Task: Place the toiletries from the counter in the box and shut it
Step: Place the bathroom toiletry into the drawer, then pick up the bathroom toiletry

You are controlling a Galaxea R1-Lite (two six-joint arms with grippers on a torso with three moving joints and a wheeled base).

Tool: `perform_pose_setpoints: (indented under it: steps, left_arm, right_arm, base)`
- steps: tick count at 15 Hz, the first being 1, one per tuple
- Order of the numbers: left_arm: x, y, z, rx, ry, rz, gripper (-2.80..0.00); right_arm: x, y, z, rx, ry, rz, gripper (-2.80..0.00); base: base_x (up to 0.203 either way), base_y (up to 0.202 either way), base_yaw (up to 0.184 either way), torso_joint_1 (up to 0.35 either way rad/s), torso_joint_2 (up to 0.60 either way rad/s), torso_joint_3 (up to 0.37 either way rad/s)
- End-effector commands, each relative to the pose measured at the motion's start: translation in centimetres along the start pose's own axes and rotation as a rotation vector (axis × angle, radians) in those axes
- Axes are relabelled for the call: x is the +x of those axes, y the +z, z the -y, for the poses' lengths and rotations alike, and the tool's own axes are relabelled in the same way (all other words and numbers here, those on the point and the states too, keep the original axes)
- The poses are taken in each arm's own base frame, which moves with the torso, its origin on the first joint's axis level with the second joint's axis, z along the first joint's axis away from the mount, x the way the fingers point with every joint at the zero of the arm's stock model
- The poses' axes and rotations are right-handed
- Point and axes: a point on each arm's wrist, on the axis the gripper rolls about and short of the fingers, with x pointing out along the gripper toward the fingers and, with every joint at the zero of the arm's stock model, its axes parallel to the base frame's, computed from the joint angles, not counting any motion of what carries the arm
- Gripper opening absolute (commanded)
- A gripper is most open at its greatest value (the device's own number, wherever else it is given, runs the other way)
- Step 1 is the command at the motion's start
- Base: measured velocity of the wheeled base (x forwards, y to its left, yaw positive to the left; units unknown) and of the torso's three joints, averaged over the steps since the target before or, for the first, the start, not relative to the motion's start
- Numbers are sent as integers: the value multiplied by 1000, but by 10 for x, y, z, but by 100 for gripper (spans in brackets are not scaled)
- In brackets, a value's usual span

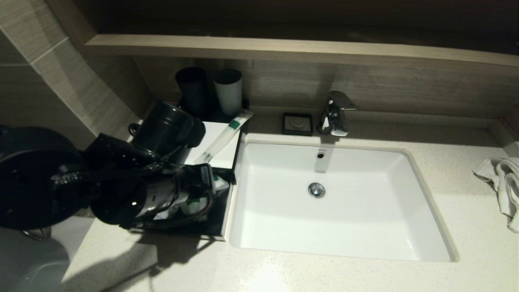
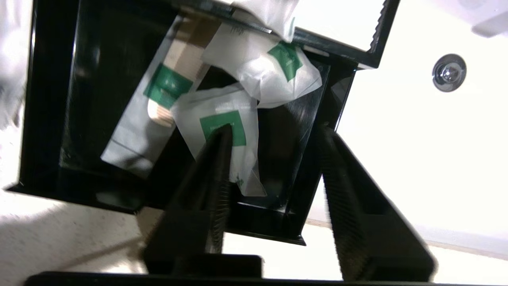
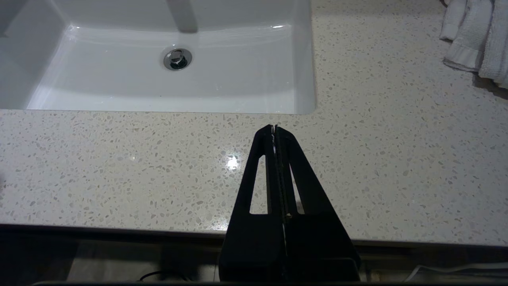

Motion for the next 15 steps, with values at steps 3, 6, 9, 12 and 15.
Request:
perform_pose_setpoints:
  steps: [3,6,9,12,15]
  left_arm:
    - [4,17,-6,151,23,34,-280]
    - [9,28,-16,307,-18,17,-280]
    - [19,38,-20,354,-34,24,-280]
    - [26,46,-16,383,-84,63,-280]
    - [32,51,-16,407,-106,98,-280]
  right_arm:
    - [0,0,0,0,0,0,-280]
    - [0,0,0,0,0,0,-280]
    - [0,0,0,0,0,0,-280]
    - [0,0,0,0,0,0,-280]
    - [0,0,0,0,0,0,-280]
  base:
    - [0,0,0,0,0,0]
    - [0,0,0,0,0,0]
    - [0,0,0,0,0,0]
    - [0,0,0,0,0,0]
    - [0,0,0,0,0,0]
